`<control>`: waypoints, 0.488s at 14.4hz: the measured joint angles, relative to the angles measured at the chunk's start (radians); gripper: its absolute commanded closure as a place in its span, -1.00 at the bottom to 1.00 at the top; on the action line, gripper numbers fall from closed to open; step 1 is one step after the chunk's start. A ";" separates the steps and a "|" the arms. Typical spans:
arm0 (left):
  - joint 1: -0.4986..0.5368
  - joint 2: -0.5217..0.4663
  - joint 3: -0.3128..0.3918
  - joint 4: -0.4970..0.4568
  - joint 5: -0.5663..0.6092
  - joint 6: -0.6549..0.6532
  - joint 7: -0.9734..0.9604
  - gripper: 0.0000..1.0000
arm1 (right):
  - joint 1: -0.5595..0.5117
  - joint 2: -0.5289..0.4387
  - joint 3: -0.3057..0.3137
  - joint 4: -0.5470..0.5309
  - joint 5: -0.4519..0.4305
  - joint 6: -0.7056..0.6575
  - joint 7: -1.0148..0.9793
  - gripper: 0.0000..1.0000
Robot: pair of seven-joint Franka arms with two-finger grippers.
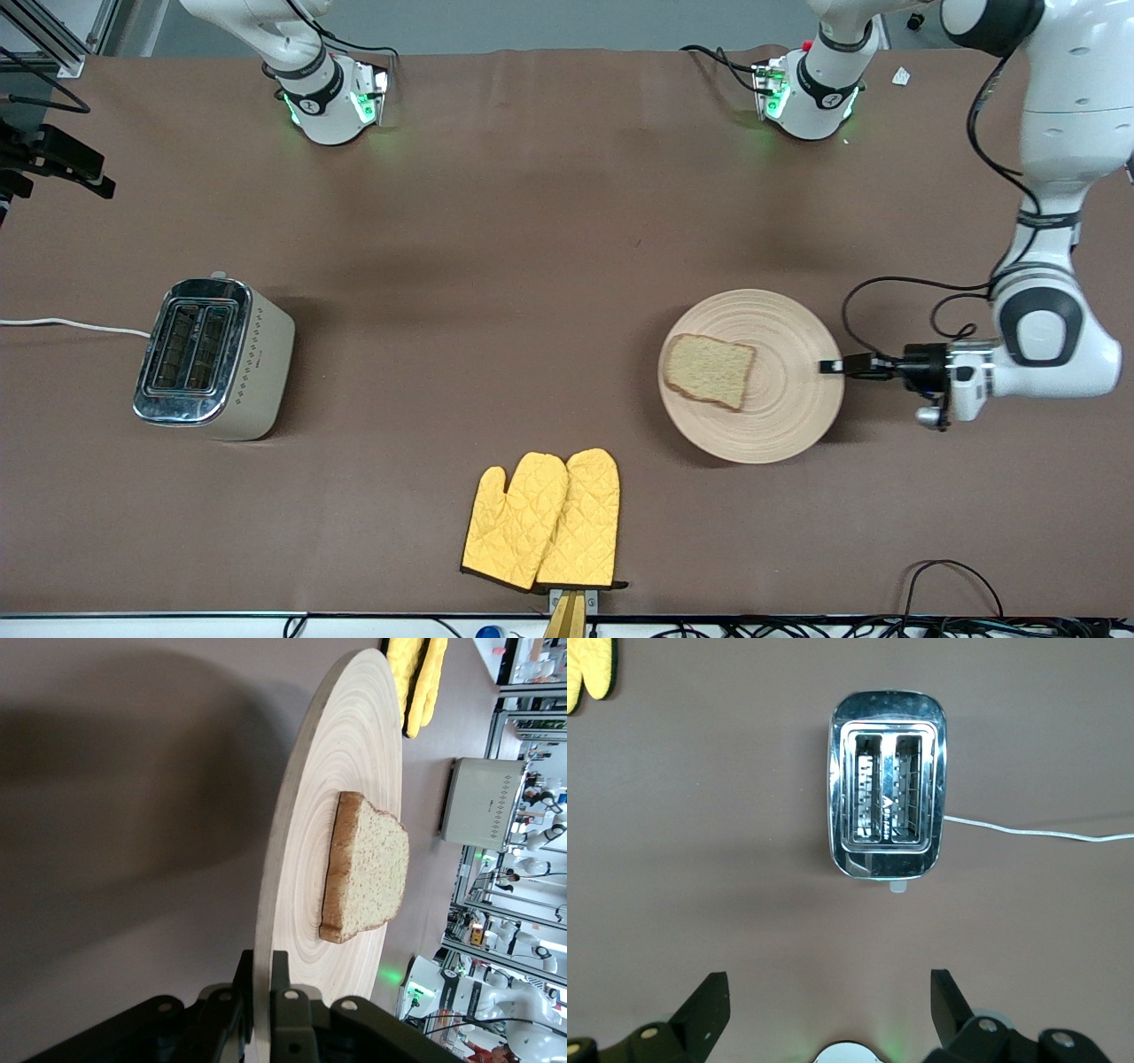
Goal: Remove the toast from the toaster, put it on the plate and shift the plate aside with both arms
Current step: 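Slide the plate with the bread away from the toaster with the left gripper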
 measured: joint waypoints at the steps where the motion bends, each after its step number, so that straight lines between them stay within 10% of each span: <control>1: 0.033 0.003 0.000 0.001 0.009 -0.008 0.033 0.99 | -0.007 0.000 0.000 0.000 0.000 -0.005 0.000 -1.00; 7: 0.132 0.060 -0.001 0.003 0.044 -0.022 0.150 0.93 | -0.009 0.000 0.002 -0.001 0.000 -0.008 0.000 -1.00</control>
